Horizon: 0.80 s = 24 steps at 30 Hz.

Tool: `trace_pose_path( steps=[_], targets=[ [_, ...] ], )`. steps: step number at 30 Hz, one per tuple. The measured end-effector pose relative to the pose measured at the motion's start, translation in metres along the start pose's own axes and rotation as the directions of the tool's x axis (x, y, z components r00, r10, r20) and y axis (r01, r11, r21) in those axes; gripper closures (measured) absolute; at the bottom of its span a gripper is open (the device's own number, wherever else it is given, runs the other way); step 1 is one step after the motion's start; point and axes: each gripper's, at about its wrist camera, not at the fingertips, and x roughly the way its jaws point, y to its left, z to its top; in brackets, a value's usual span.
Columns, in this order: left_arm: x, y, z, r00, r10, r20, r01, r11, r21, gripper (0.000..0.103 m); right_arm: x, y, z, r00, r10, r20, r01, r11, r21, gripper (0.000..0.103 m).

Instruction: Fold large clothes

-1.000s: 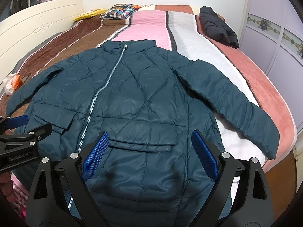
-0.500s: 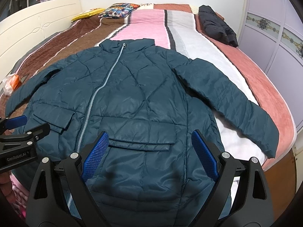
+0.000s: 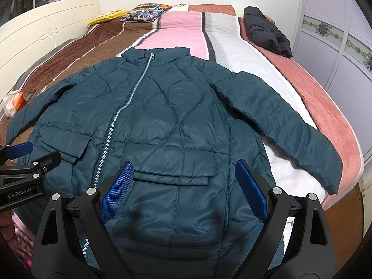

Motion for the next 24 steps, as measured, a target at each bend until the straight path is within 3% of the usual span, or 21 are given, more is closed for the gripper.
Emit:
trace_pose_path(
  steps=[24],
  targets=[
    [-0.0003,0.0005,-0.0001,1.0,0.0,0.0,0.0,1.0,0.0,0.024,0.002,-0.0001,0.0003,1.0,0.0,-0.003,0.0,1.0,0.001,0.014]
  ],
)
